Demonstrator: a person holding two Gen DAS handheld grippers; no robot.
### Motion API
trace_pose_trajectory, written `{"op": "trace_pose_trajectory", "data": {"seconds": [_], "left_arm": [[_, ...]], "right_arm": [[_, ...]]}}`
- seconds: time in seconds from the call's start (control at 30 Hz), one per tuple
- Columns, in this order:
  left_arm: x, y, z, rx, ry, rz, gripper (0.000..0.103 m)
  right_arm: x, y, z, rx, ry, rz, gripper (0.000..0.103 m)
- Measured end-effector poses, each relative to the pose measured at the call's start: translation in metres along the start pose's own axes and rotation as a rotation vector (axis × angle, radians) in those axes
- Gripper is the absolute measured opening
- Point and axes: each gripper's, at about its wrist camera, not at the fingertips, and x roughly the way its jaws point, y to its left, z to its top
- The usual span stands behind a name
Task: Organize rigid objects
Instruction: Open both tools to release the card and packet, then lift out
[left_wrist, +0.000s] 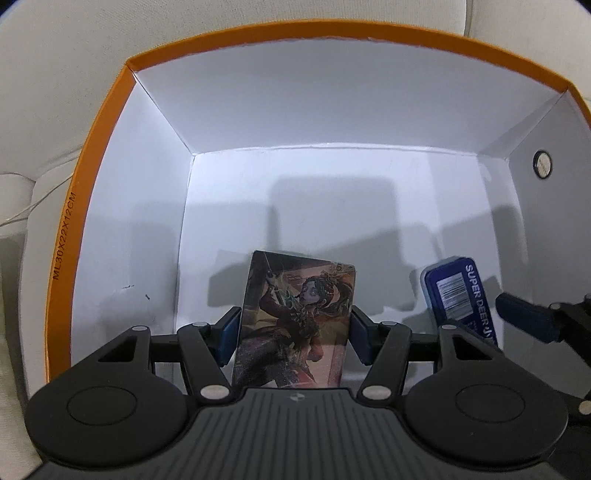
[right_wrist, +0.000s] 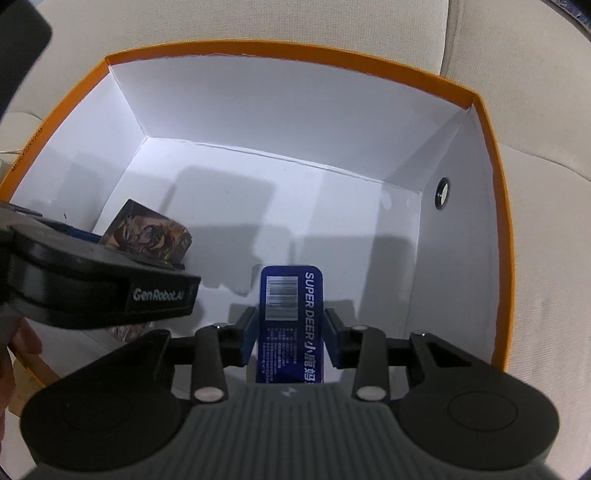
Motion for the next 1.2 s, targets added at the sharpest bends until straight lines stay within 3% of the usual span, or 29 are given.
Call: {"op": "trace_pose_trajectory", "data": {"seconds": [0.2, 0.43, 0.7, 0.83, 0.97, 1.2], "left_arm": [[-0.008, 0.000, 0.003, 0.008, -0.027, 0.015, 0.076], [-0.021, 0.007, 0.002, -0.010, -0.066, -0.003, 0.076], [-0.110, 0.027, -0.010, -0.086, -0.279, -0.029, 0.087], [-0.163, 0.036, -0.037, -0.108, -0.423, -0.034, 0.089], [-0.206, 0.041, -0.085, -0.139, -0.572, -0.018, 0.092], [-0.244, 0.052, -0.163, -0.191, -0.686, -0.023, 0.092]], "right_arm": [[-0.008, 0.003, -0.002, -0.008, -0.006, -0.011, 0.045], [-0.023, 0.003, -0.001, -0.007, -0.044, -0.009, 0.052], [-0.084, 0.009, 0.002, -0.042, -0.179, -0.030, 0.065], [-0.135, 0.013, -0.006, -0.055, -0.287, -0.043, 0.072], [-0.187, 0.022, -0.028, -0.083, -0.390, -0.064, 0.079], [-0.252, 0.037, -0.087, -0.107, -0.528, -0.103, 0.089]]}}
